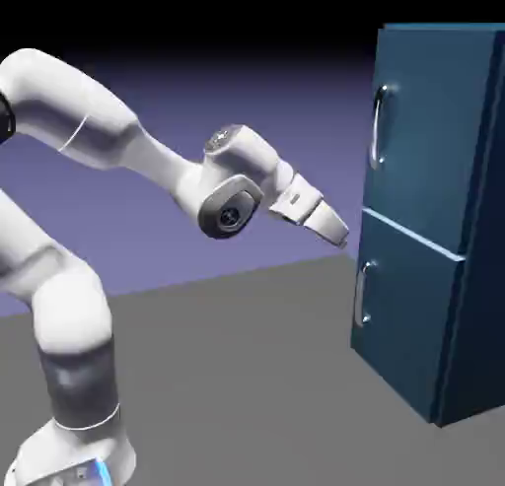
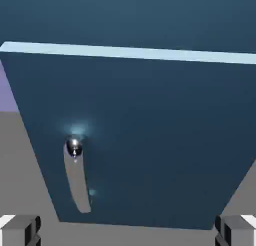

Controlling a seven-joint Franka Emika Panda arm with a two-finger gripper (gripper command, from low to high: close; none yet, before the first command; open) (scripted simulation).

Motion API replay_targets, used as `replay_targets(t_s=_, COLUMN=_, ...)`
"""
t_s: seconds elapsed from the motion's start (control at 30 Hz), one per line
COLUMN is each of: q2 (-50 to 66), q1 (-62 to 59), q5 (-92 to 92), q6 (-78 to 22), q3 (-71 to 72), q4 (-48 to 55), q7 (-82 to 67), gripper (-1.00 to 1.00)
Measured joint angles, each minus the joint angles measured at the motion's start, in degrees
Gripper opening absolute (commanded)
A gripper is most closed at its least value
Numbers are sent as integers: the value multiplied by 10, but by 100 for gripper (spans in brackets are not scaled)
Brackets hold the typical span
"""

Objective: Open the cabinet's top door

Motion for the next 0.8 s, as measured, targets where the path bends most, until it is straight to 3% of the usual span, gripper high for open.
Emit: replay_targets(t_s=0.8, q2=442, q1=486, q5=598, q6=-71, q3=-480, q4=160, q7=-406, gripper=0)
